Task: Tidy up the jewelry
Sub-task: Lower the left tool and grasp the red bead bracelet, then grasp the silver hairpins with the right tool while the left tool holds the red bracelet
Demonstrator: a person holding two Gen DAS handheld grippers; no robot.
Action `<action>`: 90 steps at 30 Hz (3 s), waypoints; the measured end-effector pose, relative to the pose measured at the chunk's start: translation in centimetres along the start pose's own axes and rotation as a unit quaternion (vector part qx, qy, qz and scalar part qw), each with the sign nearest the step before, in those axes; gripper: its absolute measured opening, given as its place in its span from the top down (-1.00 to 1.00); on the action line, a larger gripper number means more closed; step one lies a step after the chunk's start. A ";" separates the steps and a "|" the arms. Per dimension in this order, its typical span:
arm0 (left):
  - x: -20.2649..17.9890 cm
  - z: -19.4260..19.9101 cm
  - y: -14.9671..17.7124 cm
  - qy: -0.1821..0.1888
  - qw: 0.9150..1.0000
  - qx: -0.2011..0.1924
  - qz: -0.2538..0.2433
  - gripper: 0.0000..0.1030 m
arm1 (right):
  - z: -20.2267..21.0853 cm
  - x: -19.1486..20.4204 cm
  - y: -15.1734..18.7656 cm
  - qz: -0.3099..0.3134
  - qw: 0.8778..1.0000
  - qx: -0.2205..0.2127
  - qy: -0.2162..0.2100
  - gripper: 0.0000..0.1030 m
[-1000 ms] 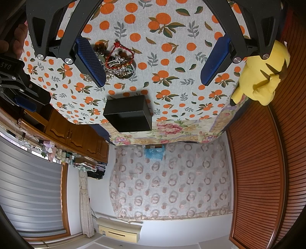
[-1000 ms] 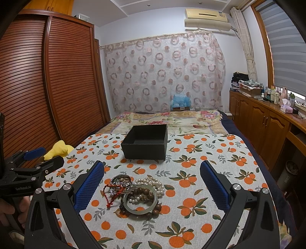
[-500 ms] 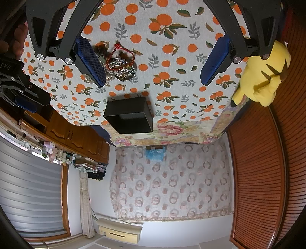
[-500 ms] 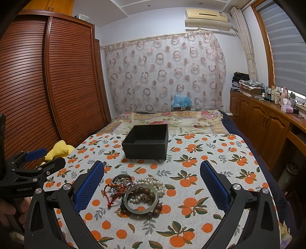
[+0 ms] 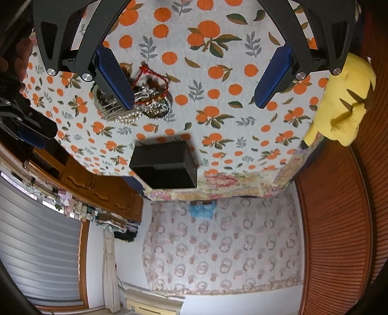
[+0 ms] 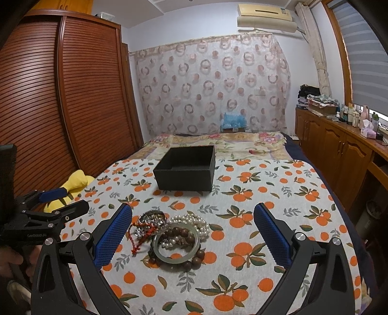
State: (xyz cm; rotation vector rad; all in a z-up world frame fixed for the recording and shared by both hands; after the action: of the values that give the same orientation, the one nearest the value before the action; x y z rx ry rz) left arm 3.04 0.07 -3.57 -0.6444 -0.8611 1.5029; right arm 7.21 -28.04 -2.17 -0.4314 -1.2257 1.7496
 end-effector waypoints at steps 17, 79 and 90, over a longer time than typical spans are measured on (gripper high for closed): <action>-2.1 -6.3 2.5 0.096 0.989 0.109 -0.033 -0.24 | -2.6 -0.7 2.5 0.002 0.998 0.056 -0.021 -0.73; 1.5 -3.7 2.3 0.066 0.997 0.038 0.003 0.95 | -11.6 4.0 -1.3 0.018 0.987 0.110 -0.112 0.44; 1.9 -3.4 2.3 0.065 0.997 0.034 0.005 0.95 | -11.7 2.6 -2.2 0.011 0.987 0.114 -0.112 0.95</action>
State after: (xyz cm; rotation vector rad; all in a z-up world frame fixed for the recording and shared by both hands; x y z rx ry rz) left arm 4.29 2.44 -7.22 -0.6889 -0.7067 1.4759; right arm 15.24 -19.27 -4.87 -0.1169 -1.1584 1.9714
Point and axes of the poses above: each gripper's, at about its wrist camera, not at the fingertips, and z roughly against the way its jaws point, x to its left, y to its underside, the point moved 2 cm from there along -z, roughly the way its jaws point, and after that the axes turned 11 degrees about -y, right-handed, at the moved point
